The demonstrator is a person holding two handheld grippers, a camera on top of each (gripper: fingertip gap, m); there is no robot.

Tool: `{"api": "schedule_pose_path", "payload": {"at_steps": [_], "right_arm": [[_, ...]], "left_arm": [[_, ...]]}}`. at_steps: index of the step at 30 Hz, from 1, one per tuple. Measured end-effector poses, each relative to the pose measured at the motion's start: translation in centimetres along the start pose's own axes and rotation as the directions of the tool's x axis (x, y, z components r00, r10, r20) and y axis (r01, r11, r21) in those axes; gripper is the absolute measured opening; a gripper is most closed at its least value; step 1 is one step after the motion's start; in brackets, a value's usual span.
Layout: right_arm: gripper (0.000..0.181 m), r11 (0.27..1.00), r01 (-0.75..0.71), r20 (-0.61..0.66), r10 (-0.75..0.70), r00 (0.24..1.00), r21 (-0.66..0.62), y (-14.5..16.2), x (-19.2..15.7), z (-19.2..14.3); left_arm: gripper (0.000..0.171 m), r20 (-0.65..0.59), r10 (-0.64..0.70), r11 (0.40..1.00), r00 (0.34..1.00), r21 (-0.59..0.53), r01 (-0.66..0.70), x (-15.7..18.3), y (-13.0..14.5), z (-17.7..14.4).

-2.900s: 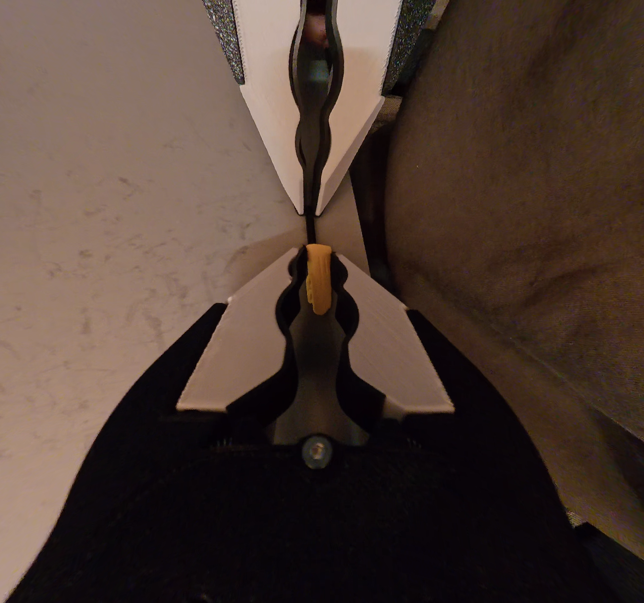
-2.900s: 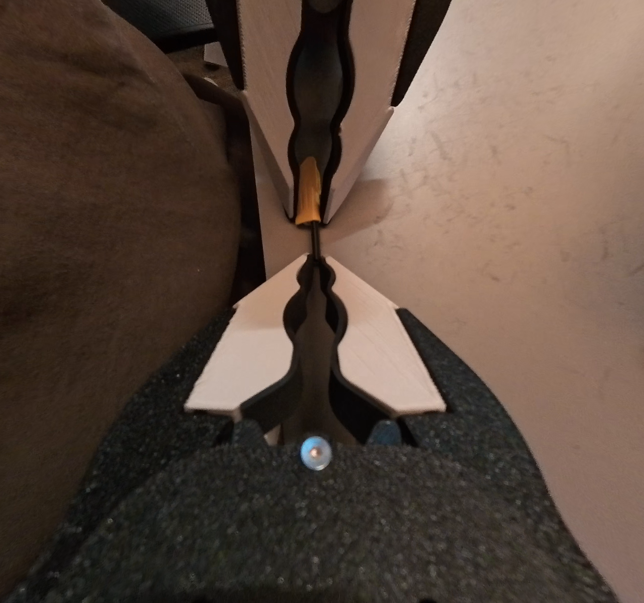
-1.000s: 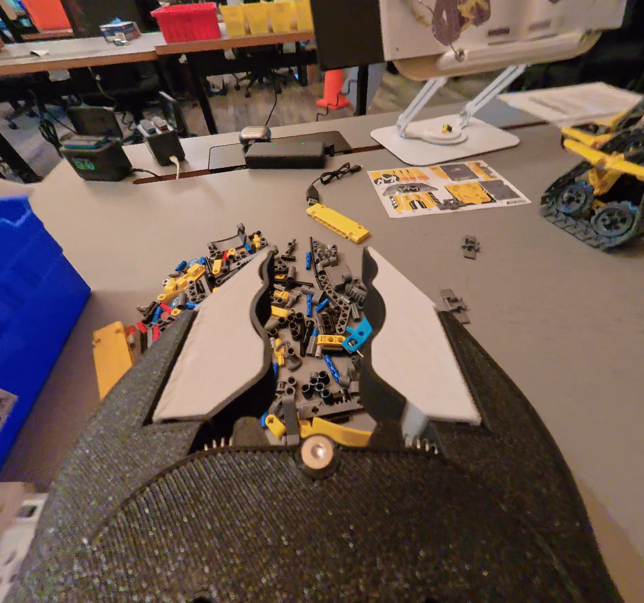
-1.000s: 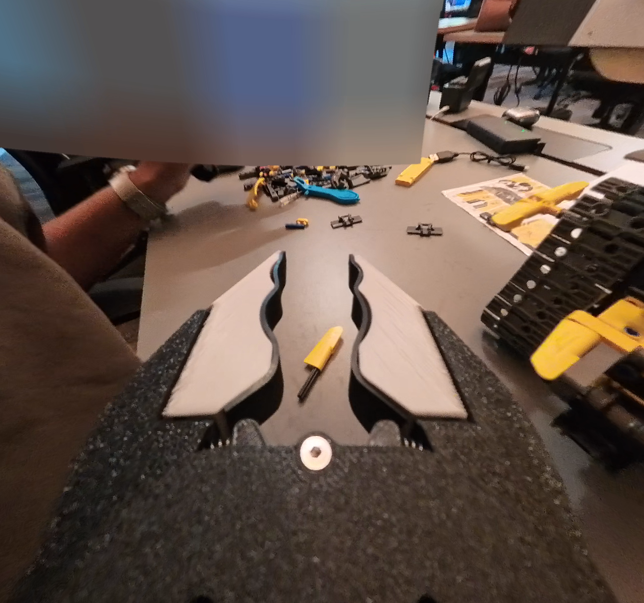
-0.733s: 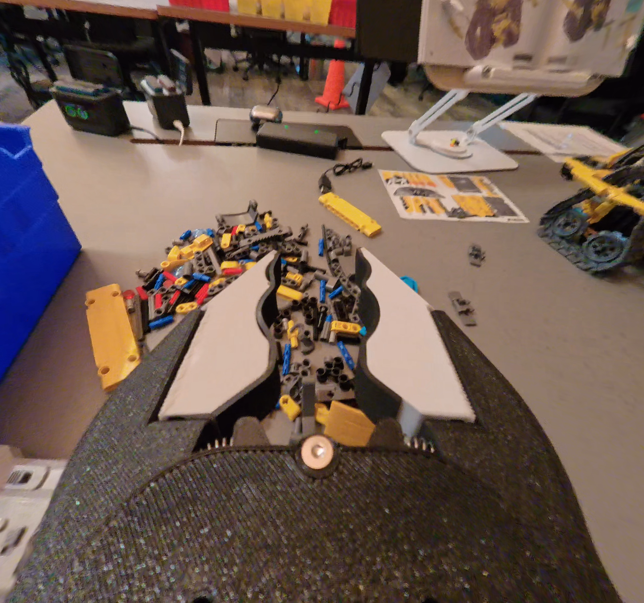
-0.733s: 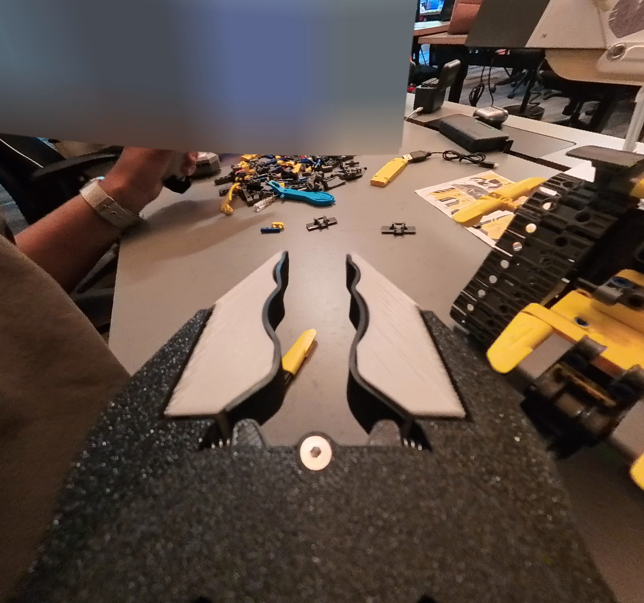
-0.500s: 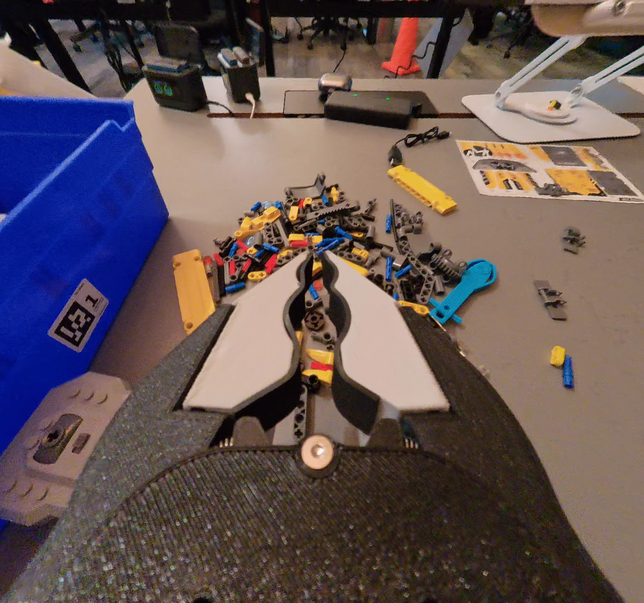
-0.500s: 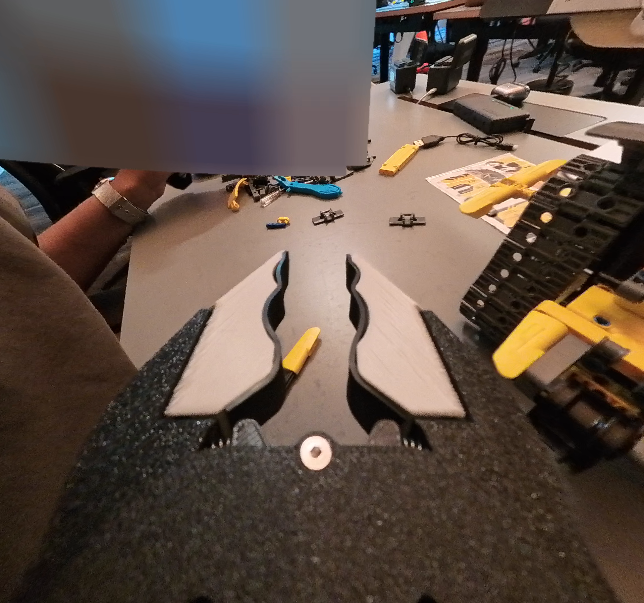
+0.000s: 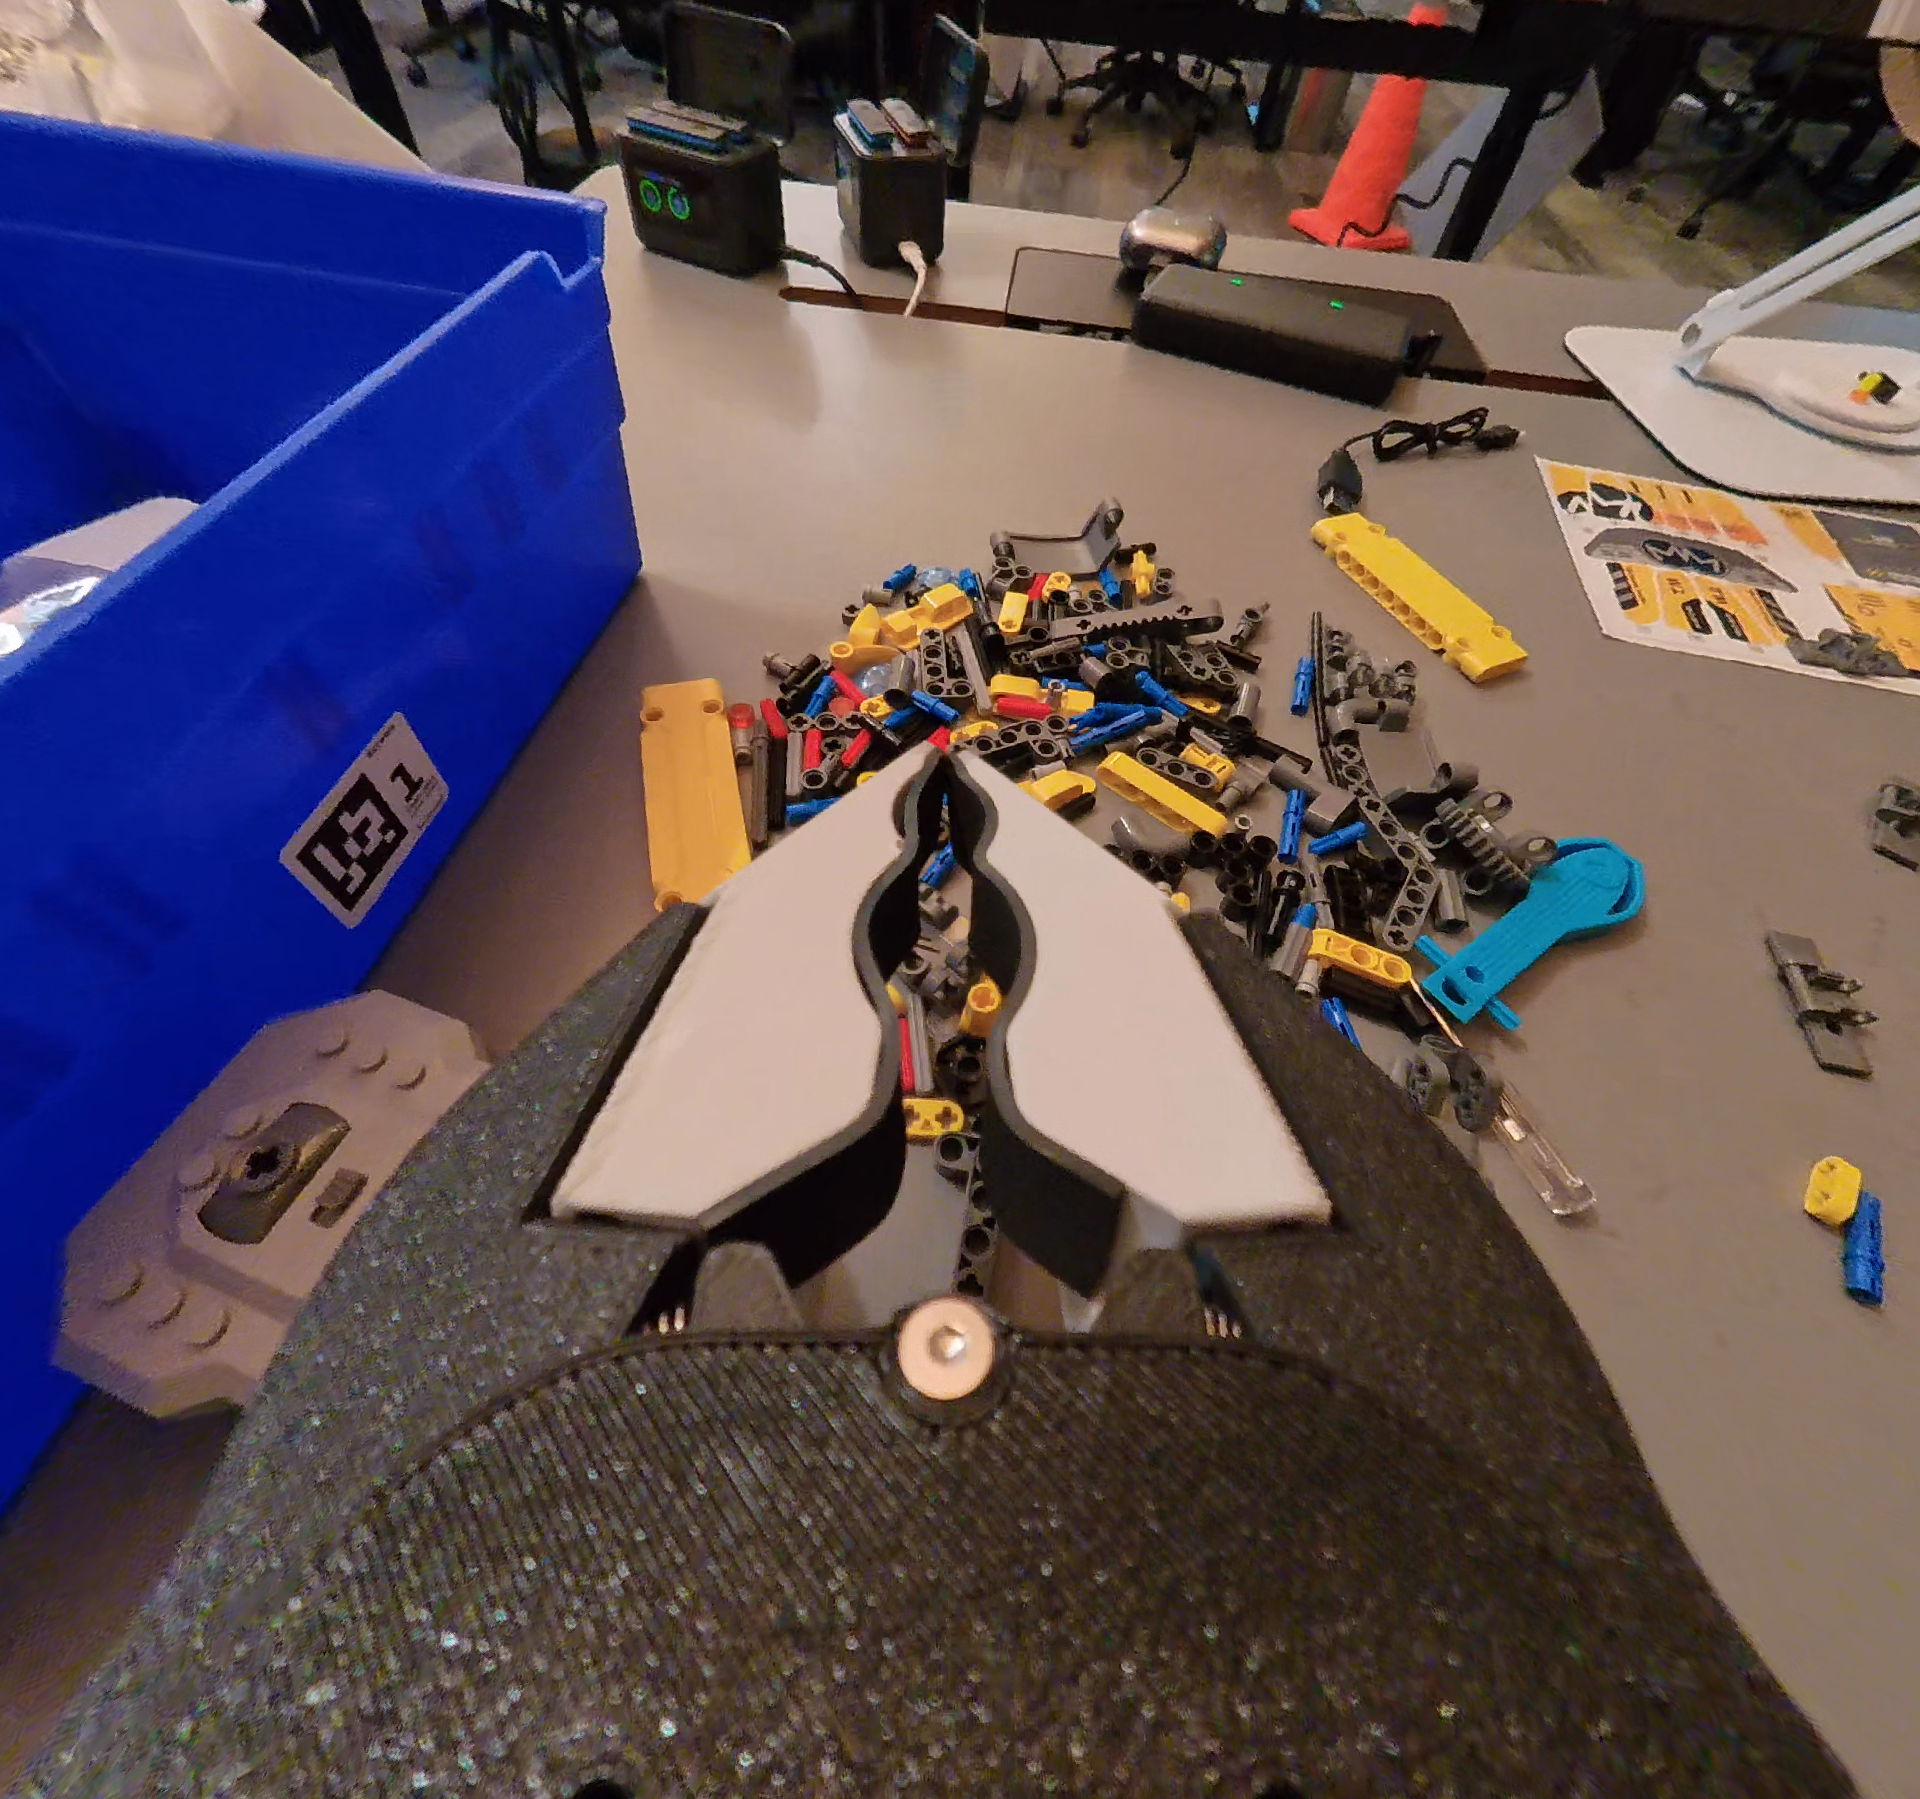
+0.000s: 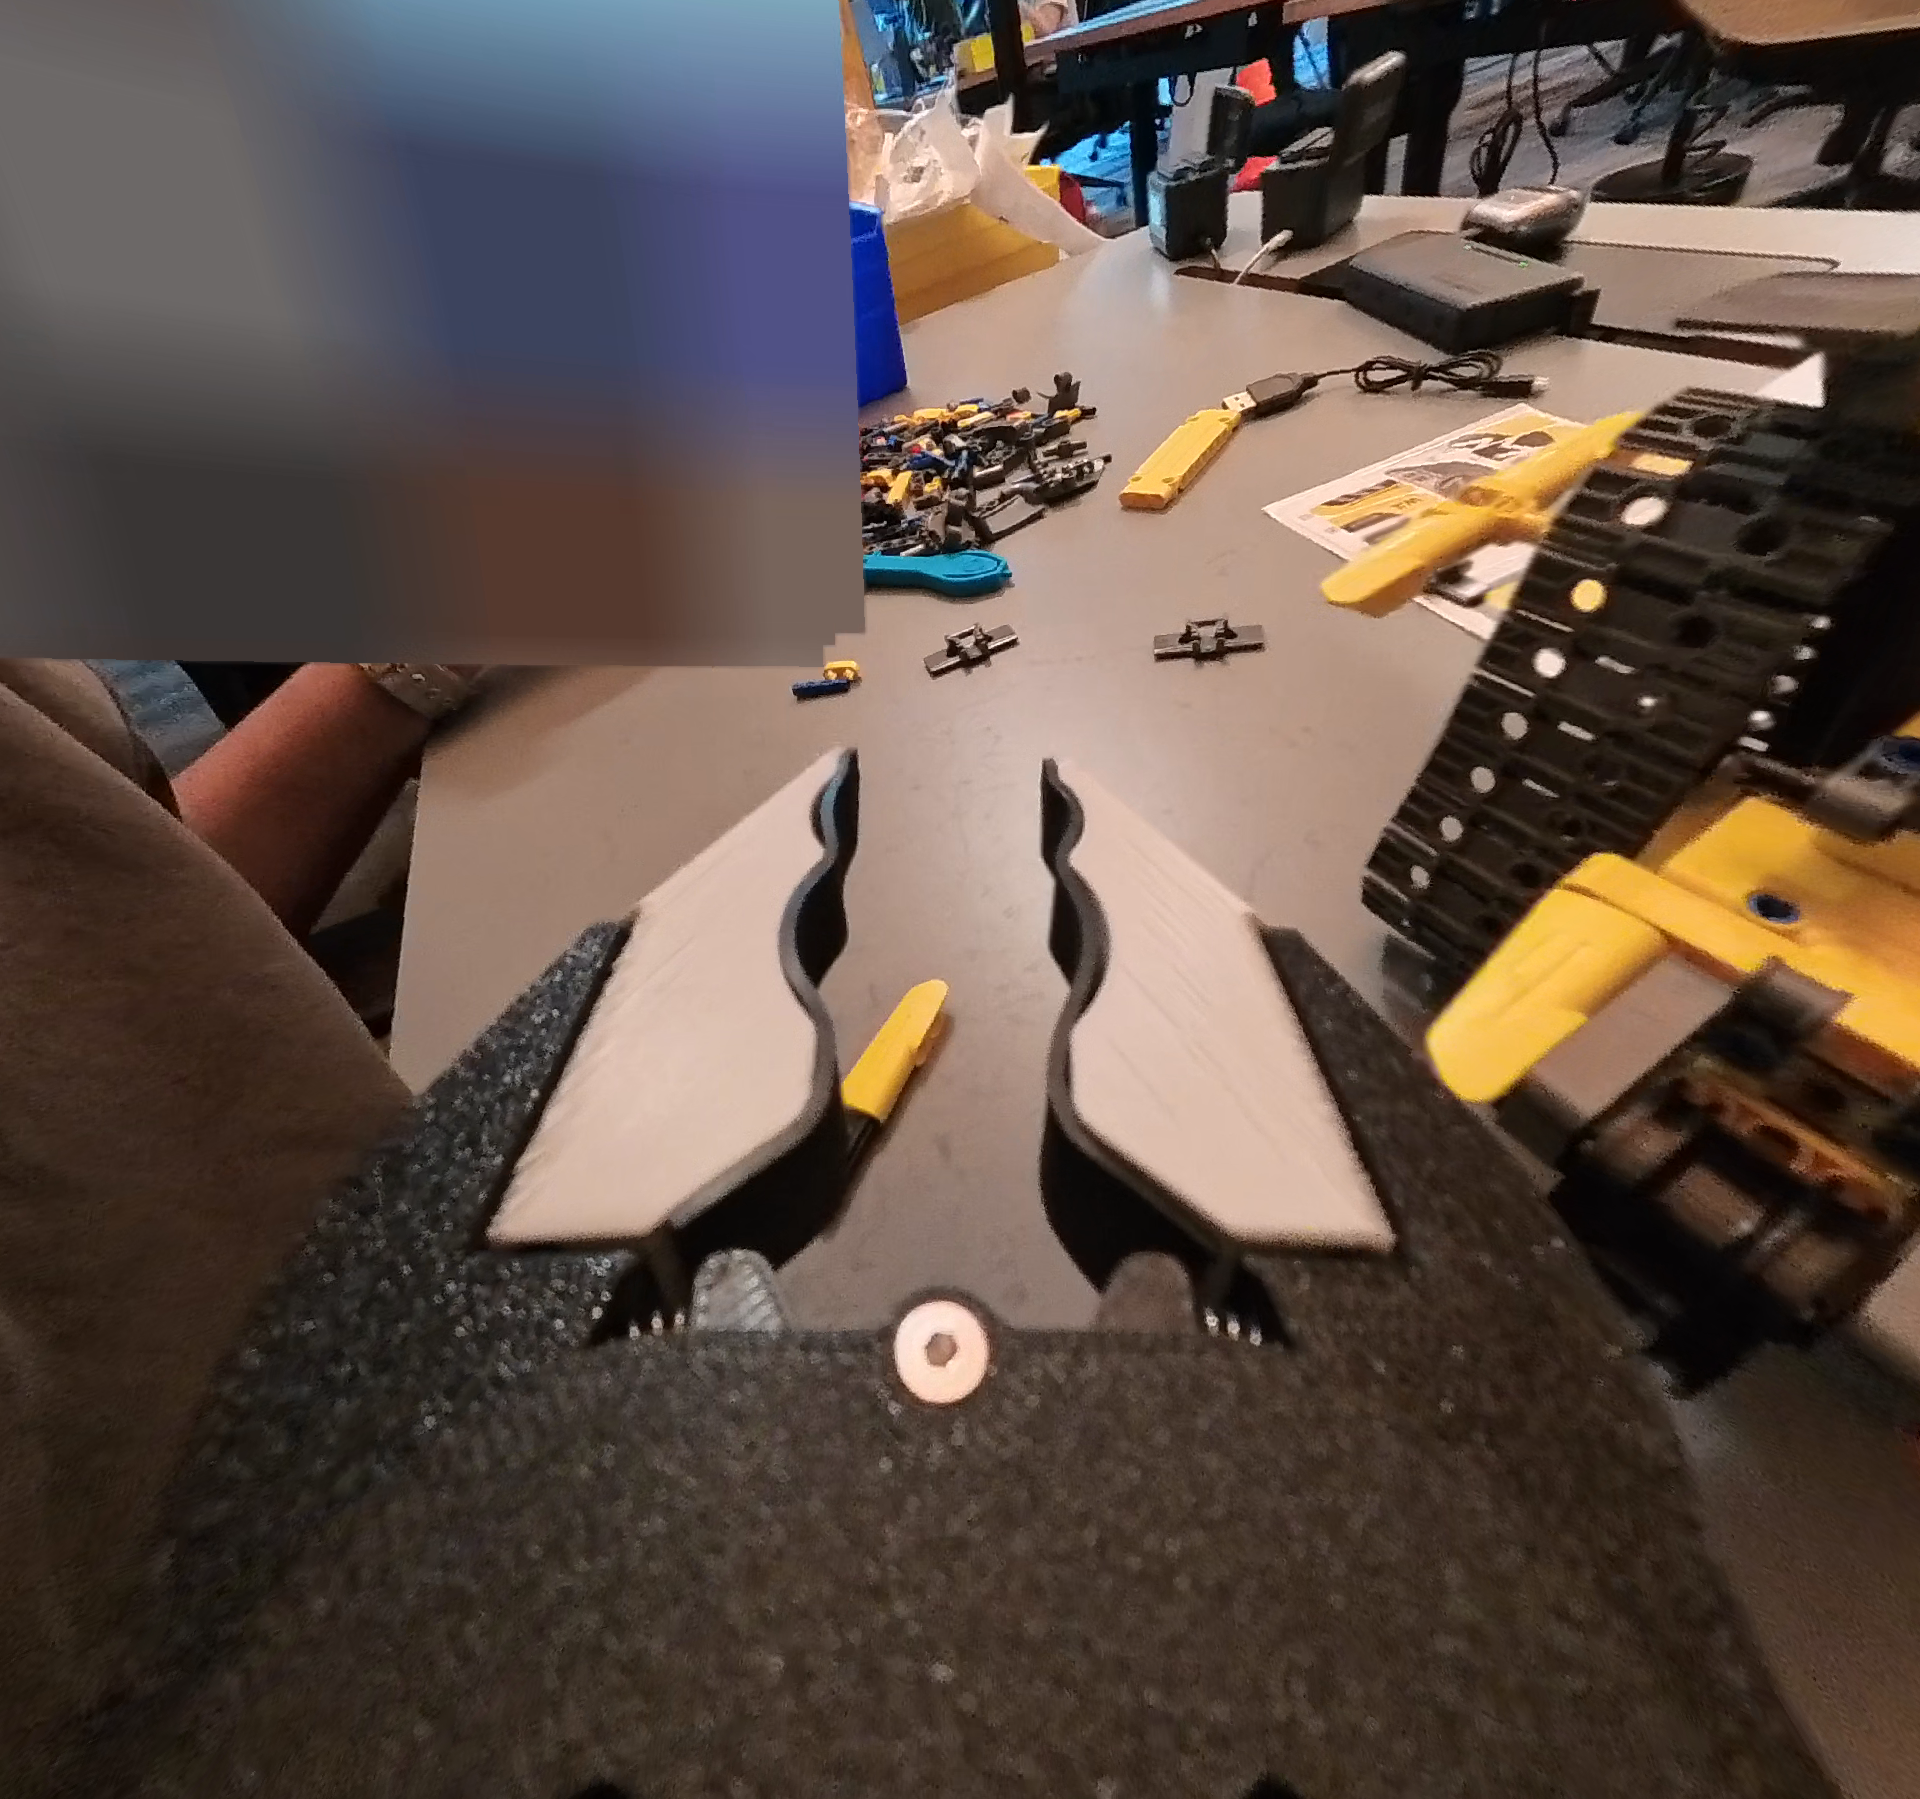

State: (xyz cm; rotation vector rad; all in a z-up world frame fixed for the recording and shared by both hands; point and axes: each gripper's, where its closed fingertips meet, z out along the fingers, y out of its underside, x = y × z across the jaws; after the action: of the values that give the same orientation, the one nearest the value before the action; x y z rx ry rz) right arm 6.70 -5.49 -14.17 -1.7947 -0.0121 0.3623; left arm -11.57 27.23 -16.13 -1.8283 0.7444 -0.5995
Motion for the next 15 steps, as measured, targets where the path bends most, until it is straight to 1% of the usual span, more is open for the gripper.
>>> {"api": "schedule_pose_path", "payload": {"at_steps": [4, 8, 11, 13, 15], "right_arm": [[0.033, 0.996, 0.074, -0.014, -0.074, 0.997, -0.047, 0.6, -0.6, 0.6], [0.033, 0.992, 0.102, -0.011, -0.103, 0.995, -0.068, 0.9, -0.9, 0.9], [0.033, 0.994, 0.094, -0.007, -0.095, 0.995, -0.057, 0.8, -0.9, 0.8], [0.033, 0.996, 0.076, -0.003, -0.076, 0.997, -0.045, 0.6, -0.8, 0.6], [0.033, 0.998, 0.056, -0.001, -0.056, 0.998, -0.03, 0.4, -0.6, 0.4]], "left_arm": [[0.0, 0.009, 0.008, 1.0, 1.0, -0.03, -0.008, 0.0, 0.4, 0.4], [0.007, 0.018, 0.024, 0.999, 1.0, -0.032, -0.023, -0.1, 0.3, 0.5], [0.014, 0.002, 0.011, 0.992, 1.0, -0.122, -0.01, 0.1, 0.5, 1.1], [0.018, -0.021, 0.02, 0.977, 1.0, -0.214, -0.024, 0.2, 0.8, 1.9], [0.019, -0.045, 0.04, 0.946, 0.998, -0.319, -0.053, -0.2, 1.7, 3.1]]}}
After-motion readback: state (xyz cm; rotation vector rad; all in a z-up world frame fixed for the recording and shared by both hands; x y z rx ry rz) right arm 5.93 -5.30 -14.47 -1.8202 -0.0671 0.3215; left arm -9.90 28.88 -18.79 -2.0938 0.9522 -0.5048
